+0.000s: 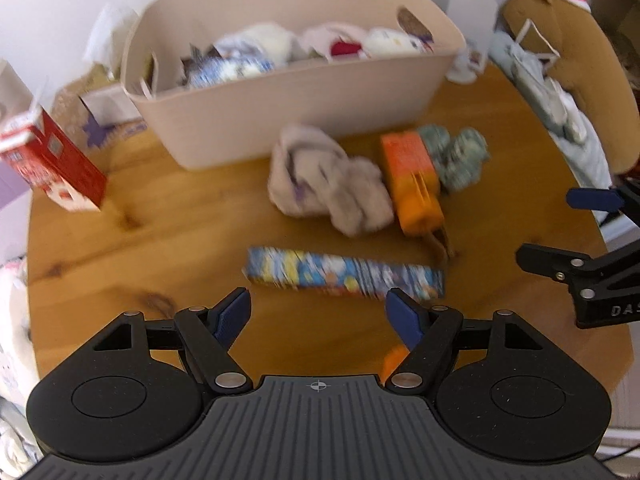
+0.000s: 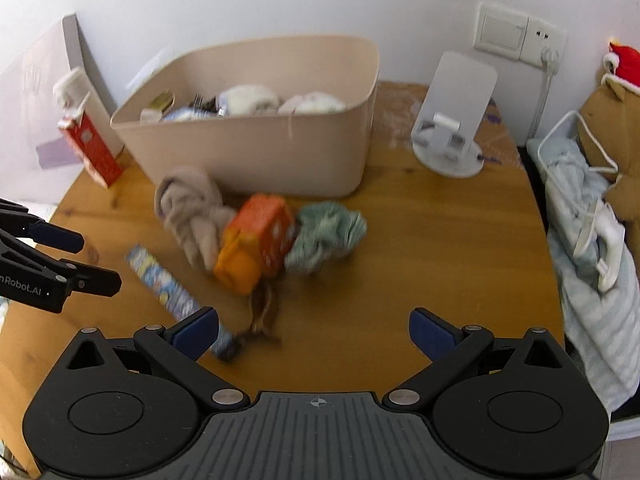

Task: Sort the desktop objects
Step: 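Move both tools back toward the orange item on the table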

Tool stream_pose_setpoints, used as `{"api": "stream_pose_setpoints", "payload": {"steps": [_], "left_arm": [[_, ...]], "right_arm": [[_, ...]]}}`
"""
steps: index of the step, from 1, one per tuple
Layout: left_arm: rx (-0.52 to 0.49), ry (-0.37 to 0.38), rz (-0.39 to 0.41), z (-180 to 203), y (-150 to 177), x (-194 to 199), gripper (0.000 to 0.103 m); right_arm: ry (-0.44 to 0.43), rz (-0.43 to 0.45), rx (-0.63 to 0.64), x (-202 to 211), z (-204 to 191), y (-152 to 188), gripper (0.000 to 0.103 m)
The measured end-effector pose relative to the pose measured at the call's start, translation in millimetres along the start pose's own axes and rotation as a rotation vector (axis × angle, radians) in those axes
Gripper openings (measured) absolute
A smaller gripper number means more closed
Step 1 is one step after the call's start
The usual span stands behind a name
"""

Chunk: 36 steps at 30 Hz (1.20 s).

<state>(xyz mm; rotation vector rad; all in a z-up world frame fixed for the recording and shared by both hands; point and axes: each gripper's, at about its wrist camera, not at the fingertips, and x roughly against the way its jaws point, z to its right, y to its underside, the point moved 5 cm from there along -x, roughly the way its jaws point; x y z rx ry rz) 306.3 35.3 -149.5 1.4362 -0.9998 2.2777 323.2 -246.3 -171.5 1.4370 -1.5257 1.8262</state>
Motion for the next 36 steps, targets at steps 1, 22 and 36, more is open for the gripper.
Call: {"api": "stream_pose_setpoints", "payload": {"steps": [1, 22, 36], "left_arm": [[-0.004, 0.007, -0.015, 3.4, 5.3, -2.4, 0.076], [0.011, 0.046, -0.181, 38.1, 65.9, -51.8, 0.076], [0.070, -0.070, -0.104, -3.3, 65.9, -53.8, 0.075]], "right_arm": [[0.004, -0.011, 0.002, -0.6, -1.0, 4.1, 0.103], [0.050, -0.101, 0.088, -19.9, -25.8, 56.8, 0.103], [-0.019, -0.036, 0.212, -29.2, -47.3, 37.4, 0.103]]}}
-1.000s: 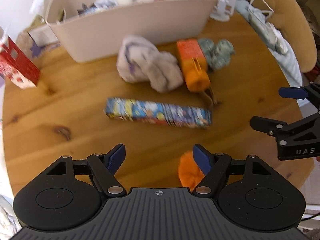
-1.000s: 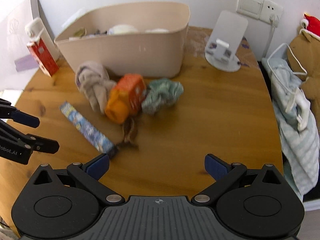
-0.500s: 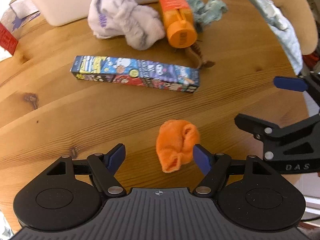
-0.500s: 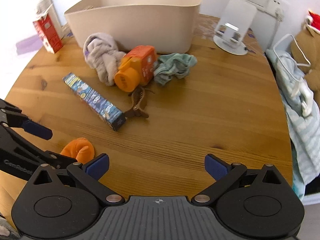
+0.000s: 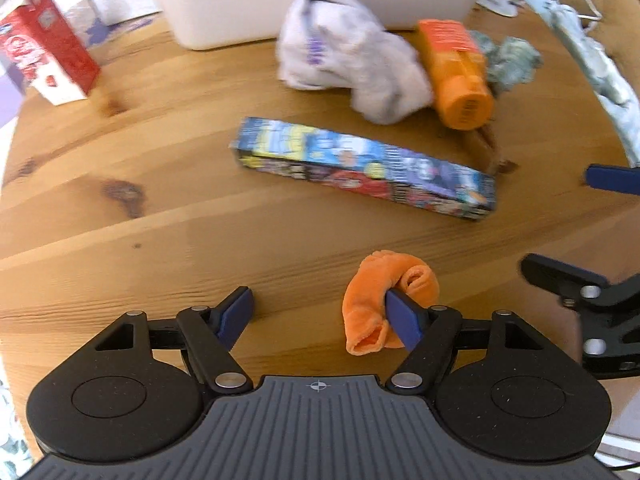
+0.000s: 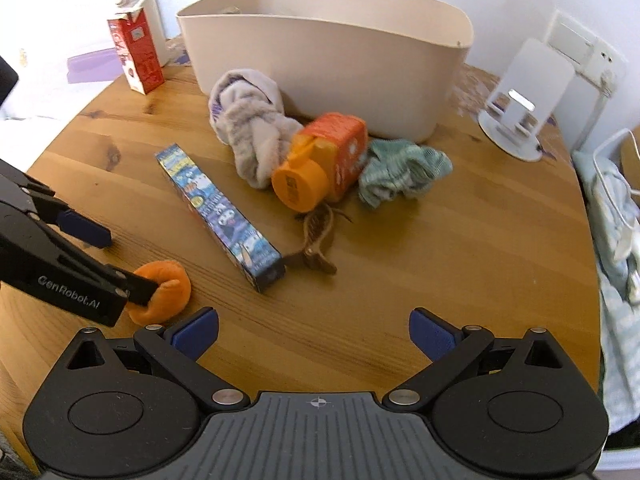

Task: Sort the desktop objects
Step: 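Move both tools back toward the orange item on the table, then grasp the orange sock with the left tool while the right tool grasps the colorful snack box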

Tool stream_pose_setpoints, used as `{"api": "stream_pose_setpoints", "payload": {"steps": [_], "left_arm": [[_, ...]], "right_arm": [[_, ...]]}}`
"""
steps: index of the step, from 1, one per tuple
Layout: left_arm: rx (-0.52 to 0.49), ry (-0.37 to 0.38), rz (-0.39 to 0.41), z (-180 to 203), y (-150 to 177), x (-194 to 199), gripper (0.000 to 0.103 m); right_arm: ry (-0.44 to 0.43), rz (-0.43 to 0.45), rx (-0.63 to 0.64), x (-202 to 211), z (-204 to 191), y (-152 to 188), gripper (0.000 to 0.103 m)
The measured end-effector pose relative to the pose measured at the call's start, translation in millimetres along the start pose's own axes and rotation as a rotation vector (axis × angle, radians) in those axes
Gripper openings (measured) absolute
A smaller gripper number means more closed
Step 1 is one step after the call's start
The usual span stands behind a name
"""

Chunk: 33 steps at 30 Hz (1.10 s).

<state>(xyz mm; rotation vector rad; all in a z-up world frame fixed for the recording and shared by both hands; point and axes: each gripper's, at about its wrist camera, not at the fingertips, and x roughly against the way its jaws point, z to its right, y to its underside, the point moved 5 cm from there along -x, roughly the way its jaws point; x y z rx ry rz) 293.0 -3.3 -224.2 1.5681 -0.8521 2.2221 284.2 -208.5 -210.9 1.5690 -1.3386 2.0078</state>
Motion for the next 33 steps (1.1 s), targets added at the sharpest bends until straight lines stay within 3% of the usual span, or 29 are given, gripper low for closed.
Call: {"api": "stream_pose_setpoints", "payload": {"steps": [7, 12, 18, 21, 23, 26, 27, 29, 30, 33], "left_arm": [[0.042, -0.010, 0.031, -31.0, -1.6, 3.8, 0.062], [0.046, -0.001, 0.059, -43.7, -4.2, 3.7, 0.062], [0.014, 0.010, 0.081, -49.9, -6.5, 1.2, 0.062], [0.003, 0.015, 0.083, -53.0, -7.2, -1.8, 0.060], [0.013, 0.018, 0.090, -54.3, -7.2, -2.1, 0.053], [-0.007, 0.039, 0.098, -53.9, -8.3, -1.5, 0.026], [-0.017, 0.054, 0.093, -53.1, -8.9, -1.8, 0.012], [-0.014, 0.068, 0.086, -50.6, -8.1, -0.3, 0.009], [-0.015, 0.070, 0.088, -50.1, -7.4, 0.6, 0.008], [-0.011, 0.076, 0.099, -51.1, -6.6, 1.6, 0.006]], "right_arm": [[-0.059, 0.034, 0.076, -6.4, -14.9, -20.7, 0.102], [-0.118, 0.041, 0.119, -14.5, -34.0, -38.8, 0.096], [-0.149, -0.013, 0.164, -37.1, -50.6, -51.7, 0.083], [-0.152, -0.054, 0.164, -48.9, -53.5, -54.5, 0.069], [-0.160, -0.069, 0.145, -54.4, -53.5, -55.3, 0.060], [-0.169, -0.073, 0.107, -59.4, -52.0, -57.6, 0.056], [-0.172, -0.072, 0.100, -59.7, -51.8, -58.7, 0.053], [-0.178, -0.074, 0.097, -60.1, -53.2, -61.2, 0.030], [-0.179, -0.077, 0.097, -60.0, -53.0, -61.4, 0.024], [-0.189, -0.077, 0.084, -57.8, -50.8, -59.3, 0.023]]}}
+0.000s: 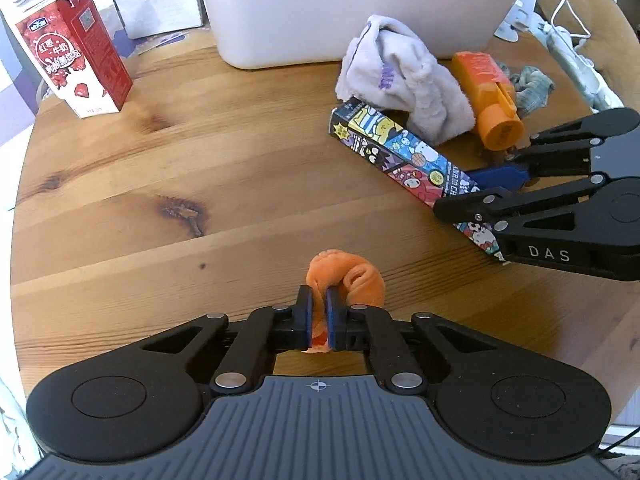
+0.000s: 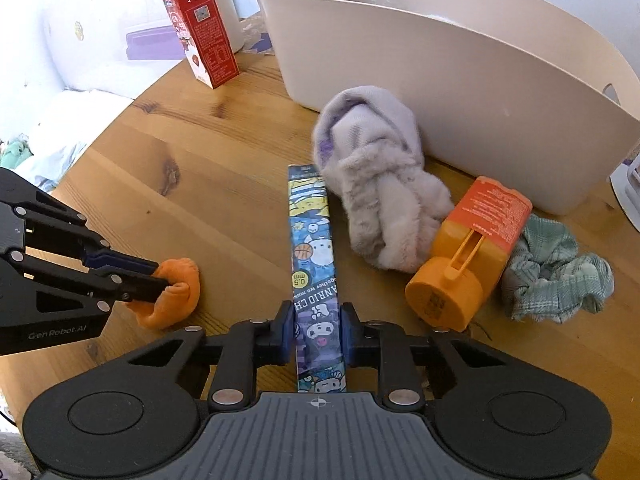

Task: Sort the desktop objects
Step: 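Grasp the orange sock with the left tool while the right tool grasps the colorful snack box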

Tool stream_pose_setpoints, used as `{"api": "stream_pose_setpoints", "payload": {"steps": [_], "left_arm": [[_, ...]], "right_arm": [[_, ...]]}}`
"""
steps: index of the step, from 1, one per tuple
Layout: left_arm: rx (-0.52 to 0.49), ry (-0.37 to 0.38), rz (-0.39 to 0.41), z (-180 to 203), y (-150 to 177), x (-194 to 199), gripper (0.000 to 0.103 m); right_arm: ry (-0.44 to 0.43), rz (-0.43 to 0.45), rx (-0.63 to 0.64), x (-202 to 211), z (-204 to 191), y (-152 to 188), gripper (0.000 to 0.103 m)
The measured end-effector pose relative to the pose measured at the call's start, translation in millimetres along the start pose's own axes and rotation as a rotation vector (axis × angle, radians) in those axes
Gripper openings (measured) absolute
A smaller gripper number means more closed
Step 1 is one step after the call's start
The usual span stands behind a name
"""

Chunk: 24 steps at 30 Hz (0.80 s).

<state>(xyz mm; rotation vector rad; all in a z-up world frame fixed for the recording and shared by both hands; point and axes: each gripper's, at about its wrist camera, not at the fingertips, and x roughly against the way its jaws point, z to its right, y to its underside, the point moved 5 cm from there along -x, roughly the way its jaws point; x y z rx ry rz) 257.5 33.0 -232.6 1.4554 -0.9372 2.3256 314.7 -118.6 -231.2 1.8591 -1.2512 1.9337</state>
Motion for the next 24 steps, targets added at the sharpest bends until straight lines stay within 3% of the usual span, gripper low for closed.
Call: {"api": "stream_pose_setpoints", "payload": {"steps": [24], "left_arm": [[0.042, 0.044, 0.092, 4.7, -16.4, 43.7, 0.005]], "right_arm": [[-0.077, 0.088, -0.037, 57.0, 8.9, 2.4, 0.021]]}}
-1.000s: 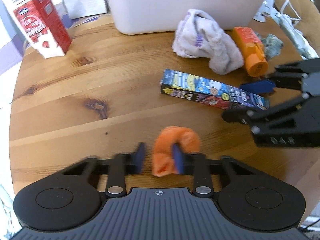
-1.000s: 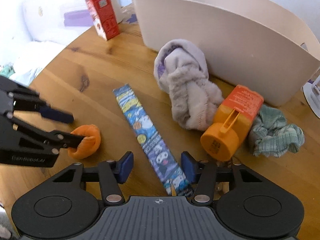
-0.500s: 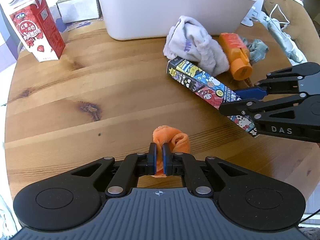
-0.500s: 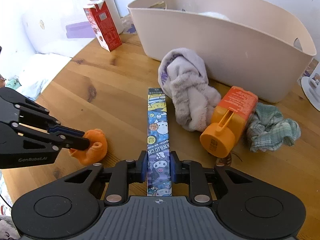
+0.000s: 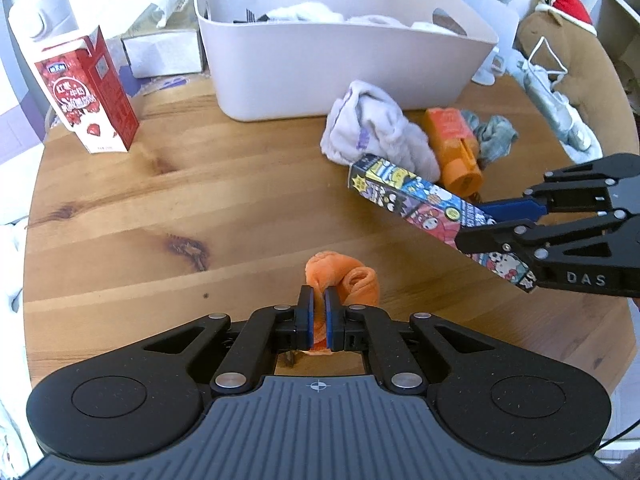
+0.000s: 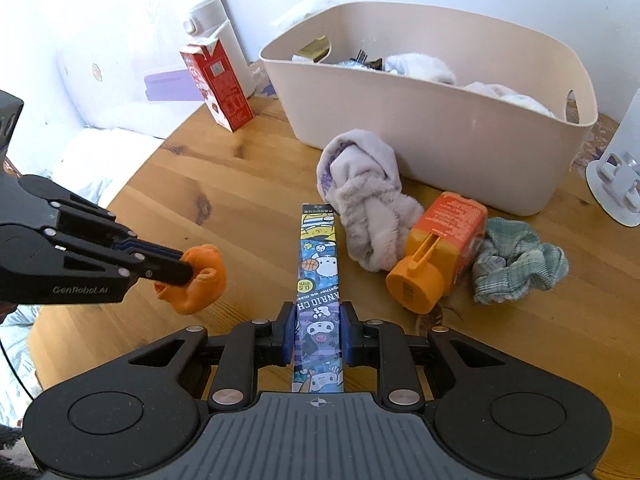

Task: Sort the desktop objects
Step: 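Grasp the orange sock with the left tool while the right tool grasps the colorful snack box, then lift the orange sock and snack box and carry both over the basket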

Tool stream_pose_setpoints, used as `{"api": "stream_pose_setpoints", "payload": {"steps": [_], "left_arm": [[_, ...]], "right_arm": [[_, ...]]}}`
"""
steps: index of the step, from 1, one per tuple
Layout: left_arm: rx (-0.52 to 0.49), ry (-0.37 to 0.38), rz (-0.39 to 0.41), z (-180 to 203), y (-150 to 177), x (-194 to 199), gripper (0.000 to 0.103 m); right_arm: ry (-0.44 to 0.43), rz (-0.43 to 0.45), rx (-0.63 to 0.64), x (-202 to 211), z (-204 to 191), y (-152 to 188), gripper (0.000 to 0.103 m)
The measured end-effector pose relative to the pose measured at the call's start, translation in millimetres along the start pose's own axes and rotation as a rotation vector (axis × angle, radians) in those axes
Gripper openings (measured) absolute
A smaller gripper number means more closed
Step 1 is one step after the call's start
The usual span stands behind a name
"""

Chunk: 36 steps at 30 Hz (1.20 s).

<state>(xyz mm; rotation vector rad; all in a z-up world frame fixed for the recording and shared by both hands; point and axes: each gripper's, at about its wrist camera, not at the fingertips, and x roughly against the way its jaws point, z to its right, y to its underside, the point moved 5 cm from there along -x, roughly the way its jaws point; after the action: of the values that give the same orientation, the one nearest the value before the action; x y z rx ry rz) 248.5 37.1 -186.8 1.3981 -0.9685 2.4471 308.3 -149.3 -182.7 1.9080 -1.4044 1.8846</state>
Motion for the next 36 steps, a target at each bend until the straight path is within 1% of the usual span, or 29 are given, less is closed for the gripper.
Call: {"api": "stream_pose_setpoints", "payload": {"steps": [5, 10, 17, 20, 28, 36], "left_arm": [[0.021, -0.004, 0.034, 0.1, -8.3, 7.8, 0.005], [0.020, -0.002, 0.060, 2.5, -16.6, 15.4, 0.005], [-0.001, 0.011, 0.093, 6.5, -33.5, 25.9, 0.005], [-0.002, 0.014, 0.114, 7.5, -43.5, 32.4, 0.005], [-0.044, 0.002, 0.184, 10.5, -74.9, 52.1, 0.005], [-0.097, -0.032, 0.258, 13.0, -113.0, 67.0, 0.005]], "right_arm": [[-0.012, 0.013, 0.005, 19.5, 0.9, 0.0, 0.021], [-0.022, 0.036, -0.027, 43.1, 7.1, 0.2, 0.021], [-0.002, 0.095, -0.067, 75.1, 21.9, -6.2, 0.021], [0.021, 0.122, -0.068, 82.4, 28.4, -13.7, 0.021], [0.070, 0.209, -0.100, 96.6, 48.8, -39.4, 0.021], [0.110, 0.274, -0.148, 109.2, 72.0, -69.5, 0.021]]}}
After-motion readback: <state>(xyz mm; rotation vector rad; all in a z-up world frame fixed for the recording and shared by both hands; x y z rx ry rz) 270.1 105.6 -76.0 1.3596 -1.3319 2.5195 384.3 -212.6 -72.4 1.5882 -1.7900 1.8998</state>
